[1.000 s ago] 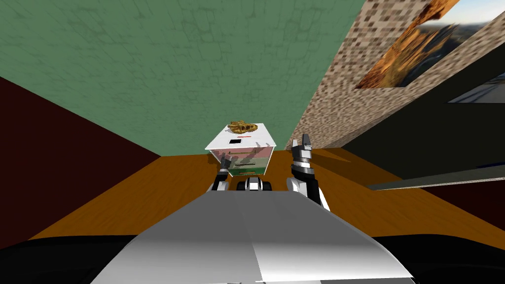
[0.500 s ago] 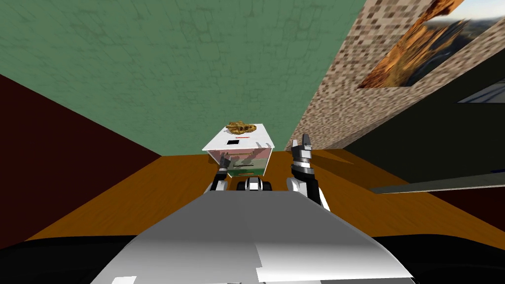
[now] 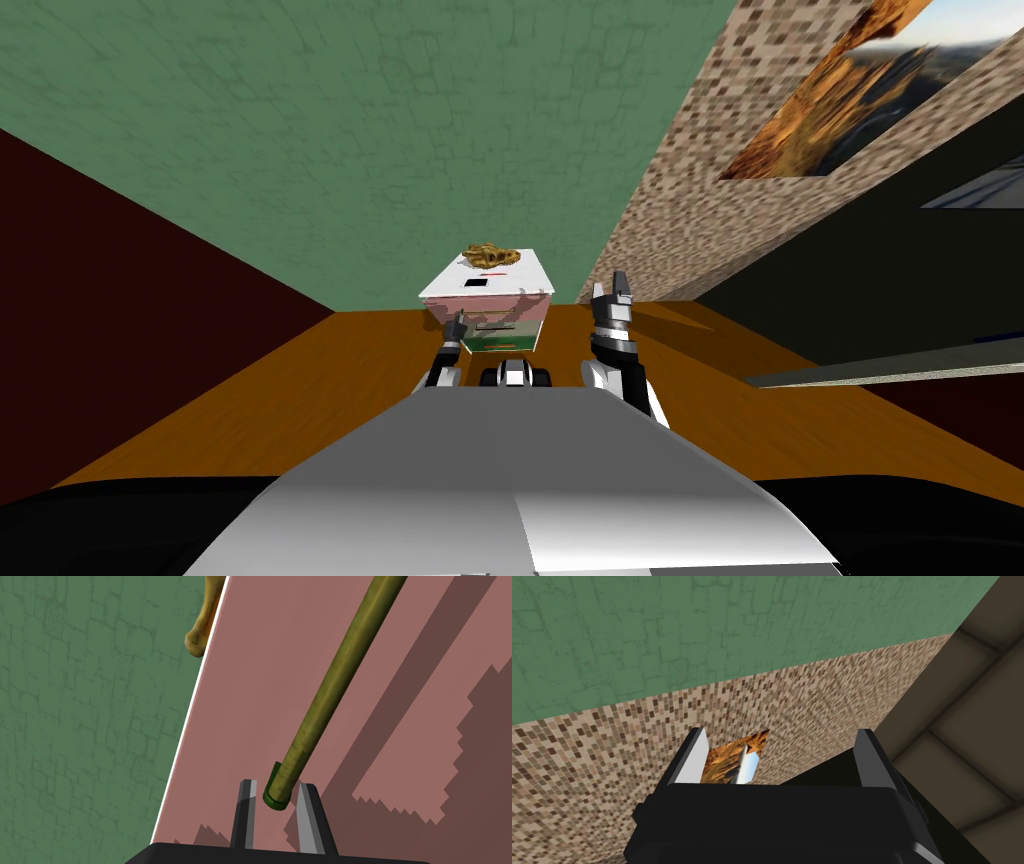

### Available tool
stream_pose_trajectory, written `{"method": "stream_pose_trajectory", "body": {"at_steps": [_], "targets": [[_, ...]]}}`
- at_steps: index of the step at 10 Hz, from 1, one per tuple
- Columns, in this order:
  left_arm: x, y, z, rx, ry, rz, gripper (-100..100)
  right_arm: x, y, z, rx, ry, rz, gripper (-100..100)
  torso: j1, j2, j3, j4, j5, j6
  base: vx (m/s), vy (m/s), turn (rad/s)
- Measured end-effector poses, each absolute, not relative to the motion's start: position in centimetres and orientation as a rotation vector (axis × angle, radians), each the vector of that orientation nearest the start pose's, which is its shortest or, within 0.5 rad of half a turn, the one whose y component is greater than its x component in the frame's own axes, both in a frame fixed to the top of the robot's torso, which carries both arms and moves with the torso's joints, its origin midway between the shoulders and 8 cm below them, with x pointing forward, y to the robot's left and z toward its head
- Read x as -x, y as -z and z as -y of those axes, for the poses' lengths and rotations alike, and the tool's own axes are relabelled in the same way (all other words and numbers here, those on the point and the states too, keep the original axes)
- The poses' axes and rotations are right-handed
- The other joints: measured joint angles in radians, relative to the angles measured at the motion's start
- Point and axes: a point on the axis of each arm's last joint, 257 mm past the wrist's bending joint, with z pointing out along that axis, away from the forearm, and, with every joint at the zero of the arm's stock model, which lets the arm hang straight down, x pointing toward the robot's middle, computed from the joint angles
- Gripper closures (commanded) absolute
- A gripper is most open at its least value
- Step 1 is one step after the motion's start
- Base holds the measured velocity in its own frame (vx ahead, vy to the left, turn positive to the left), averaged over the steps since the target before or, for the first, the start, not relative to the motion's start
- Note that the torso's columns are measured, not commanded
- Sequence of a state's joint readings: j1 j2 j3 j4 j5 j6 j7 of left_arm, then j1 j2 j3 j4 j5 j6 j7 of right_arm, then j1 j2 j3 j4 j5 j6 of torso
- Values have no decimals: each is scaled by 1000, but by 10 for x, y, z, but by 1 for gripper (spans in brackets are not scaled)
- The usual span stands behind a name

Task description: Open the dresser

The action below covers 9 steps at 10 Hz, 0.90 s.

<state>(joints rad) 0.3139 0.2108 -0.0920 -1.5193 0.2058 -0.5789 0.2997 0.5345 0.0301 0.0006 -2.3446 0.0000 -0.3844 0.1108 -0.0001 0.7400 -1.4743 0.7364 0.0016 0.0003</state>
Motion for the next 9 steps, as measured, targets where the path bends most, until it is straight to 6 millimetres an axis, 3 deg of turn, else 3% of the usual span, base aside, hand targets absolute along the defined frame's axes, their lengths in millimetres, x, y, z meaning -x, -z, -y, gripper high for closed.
{"method": "stream_pose_trajectory", "body": {"at_steps": [9], "targets": [[-407, 253, -293, 1259, 1525, -917, 100, -347, -20, 288, -701, -1168, -673, 0, -1, -3, -2, 0, 0, 2, -163, -13, 25]]}}
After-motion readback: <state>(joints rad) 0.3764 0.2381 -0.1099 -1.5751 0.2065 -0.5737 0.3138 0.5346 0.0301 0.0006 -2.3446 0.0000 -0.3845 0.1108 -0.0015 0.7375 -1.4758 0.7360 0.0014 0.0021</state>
